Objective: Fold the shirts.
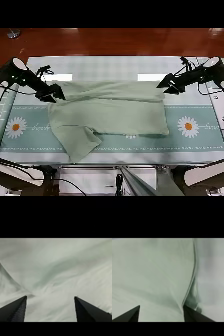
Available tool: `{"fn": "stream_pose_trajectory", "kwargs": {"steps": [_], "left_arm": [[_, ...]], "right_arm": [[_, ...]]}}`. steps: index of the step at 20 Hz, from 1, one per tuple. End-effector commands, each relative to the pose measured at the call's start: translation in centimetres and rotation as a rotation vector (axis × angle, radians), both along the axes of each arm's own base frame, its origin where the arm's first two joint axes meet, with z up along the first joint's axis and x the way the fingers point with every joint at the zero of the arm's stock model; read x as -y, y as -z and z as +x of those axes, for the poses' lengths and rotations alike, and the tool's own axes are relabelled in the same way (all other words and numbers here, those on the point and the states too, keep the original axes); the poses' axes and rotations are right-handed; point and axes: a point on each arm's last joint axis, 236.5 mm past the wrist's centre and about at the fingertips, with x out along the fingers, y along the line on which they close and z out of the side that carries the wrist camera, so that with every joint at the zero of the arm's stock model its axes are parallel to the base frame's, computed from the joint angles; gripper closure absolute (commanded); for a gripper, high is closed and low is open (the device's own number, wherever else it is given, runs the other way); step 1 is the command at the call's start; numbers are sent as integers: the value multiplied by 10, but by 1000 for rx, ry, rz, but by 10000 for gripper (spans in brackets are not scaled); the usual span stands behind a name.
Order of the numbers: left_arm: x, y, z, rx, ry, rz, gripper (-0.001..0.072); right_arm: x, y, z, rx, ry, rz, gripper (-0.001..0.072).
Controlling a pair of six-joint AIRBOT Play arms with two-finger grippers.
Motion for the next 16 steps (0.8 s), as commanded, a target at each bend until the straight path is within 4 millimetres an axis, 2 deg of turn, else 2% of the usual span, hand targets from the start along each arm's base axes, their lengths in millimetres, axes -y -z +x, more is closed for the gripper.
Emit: {"fn": "stream_pose_trajectory", "kwargs": {"steps": [1,4,6,7,8,10,12,14,16], "left_arm": [[-5,-13,-20,-93,-37,-7,3],[-10,-25,-40,-83,-43,-5,3],[-20,-25,-64,-81,-95,5,3],[-26,-22,-82,-90,-130,2,3],[-33,-19,-99,-99,-171,-3,3],[-41,-12,-129,-93,-281,-36,3],[-45,-2,-153,-76,-410,-61,3],[-40,10,-172,-77,-486,-79,3],[-22,14,-178,-63,-498,-139,3]], "right_arm": [[13,-16,-30,-53,-72,-3,88],[52,-38,-51,11,-31,-138,88],[67,-43,-69,89,69,-179,88],[63,-43,-81,123,112,-165,88],[52,-43,-96,159,134,-132,88],[24,-42,-122,227,162,-73,89],[-4,-44,-138,280,200,8,89],[-20,-46,-147,304,237,84,89],[-28,-47,-151,312,254,126,89]]}}
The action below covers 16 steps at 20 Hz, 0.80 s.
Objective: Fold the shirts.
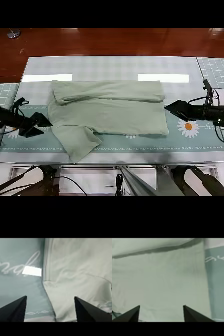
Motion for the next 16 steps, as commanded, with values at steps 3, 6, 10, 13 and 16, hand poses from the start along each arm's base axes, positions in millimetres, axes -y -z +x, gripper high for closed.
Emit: {"fn": "stream_pose_trajectory", "kwargs": {"steps": [3,6,10,13,16], "left_arm": [[44,8,-11,118,-66,-160,4],[56,13,-5,170,-104,-200,4],[77,18,-2,224,-58,-219,4],[91,20,-5,224,17,-211,389],[99,17,-7,231,70,-224,690]], "right_arm": [[-21,-8,-5,72,49,110,89],[-21,-9,-5,73,51,113,89],[-15,-11,3,92,87,107,89],[26,-14,13,91,216,65,90],[77,15,-24,-83,277,-73,90]]}}
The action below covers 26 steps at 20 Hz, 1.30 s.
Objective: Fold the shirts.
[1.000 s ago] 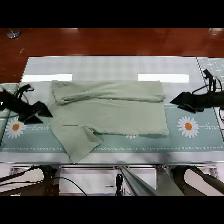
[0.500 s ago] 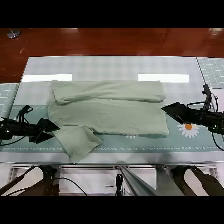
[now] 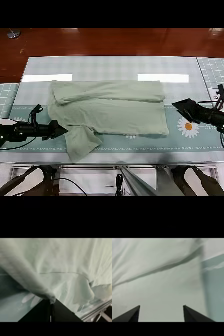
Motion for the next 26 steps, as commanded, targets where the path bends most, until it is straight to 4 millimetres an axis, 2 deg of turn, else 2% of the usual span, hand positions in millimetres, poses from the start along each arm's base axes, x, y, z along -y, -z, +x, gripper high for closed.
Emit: {"fn": "stream_pose_trajectory", "kwargs": {"steps": [1,2,3,5,7,12,14,17,18,19,20,21,23,25,26], "left_arm": [[9,-2,0,19,40,-8,690],[9,-2,0,19,39,-7,690],[9,-2,0,19,40,-8,689],[9,-2,0,19,40,-8,690],[10,-3,-1,16,43,-13,690],[13,-4,-4,11,54,-22,690],[13,-5,-4,10,55,-24,689],[13,-5,-4,10,55,-24,690],[13,-5,-5,8,57,-27,690],[13,-5,-5,8,57,-26,690],[13,-5,-5,9,57,-26,690],[13,-5,-4,11,57,-25,690],[13,-16,7,24,36,-46,689],[12,-44,37,109,22,-77,690],[4,-59,56,167,25,-52,690]], "right_arm": [[40,38,-57,-266,18,-111,90],[39,51,-79,-364,-2,-121,90],[34,62,-92,-426,-12,-124,90],[14,75,-112,-486,-95,-114,91],[1,84,-120,-511,-135,-107,90],[-28,98,-99,-486,-193,-33,91],[-36,106,-83,-465,-172,-15,91],[-44,107,-56,-421,-154,6,94],[-45,105,-48,-404,-161,-3,168],[-47,102,-41,-389,-180,-12,322],[-51,98,-36,-368,-224,-24,556],[-56,92,-34,-353,-271,-31,676],[-57,78,-24,-325,-313,-42,677],[-35,62,1,-286,-279,-102,677],[-24,50,18,-264,-260,-121,677]]}}
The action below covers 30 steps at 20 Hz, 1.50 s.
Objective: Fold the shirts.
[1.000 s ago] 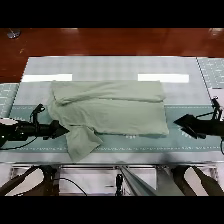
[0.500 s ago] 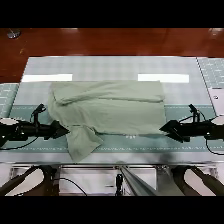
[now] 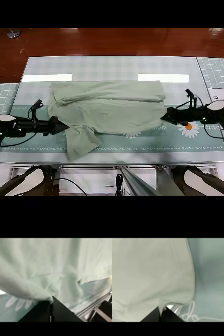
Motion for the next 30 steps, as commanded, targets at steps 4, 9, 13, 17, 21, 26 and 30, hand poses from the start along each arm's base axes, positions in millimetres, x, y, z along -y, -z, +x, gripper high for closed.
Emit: {"fn": "stream_pose_trajectory", "kwargs": {"steps": [4,9,13,17,21,26,30], "left_arm": [[-38,-79,110,230,-113,67,690],[-29,-86,187,225,-72,52,691],[-21,-46,216,96,-31,64,691],[-31,-31,243,74,-38,74,691],[-34,-36,268,115,-27,77,691],[-35,-34,286,127,-40,72,691],[-34,-28,290,127,-47,76,691]], "right_arm": [[30,-56,85,125,-10,-22,677],[33,-70,148,204,21,22,677],[31,-61,180,209,51,90,676],[34,-41,195,183,58,107,676],[35,-31,201,174,69,111,676],[37,-25,204,172,84,111,676],[30,-26,212,195,93,109,676]]}}
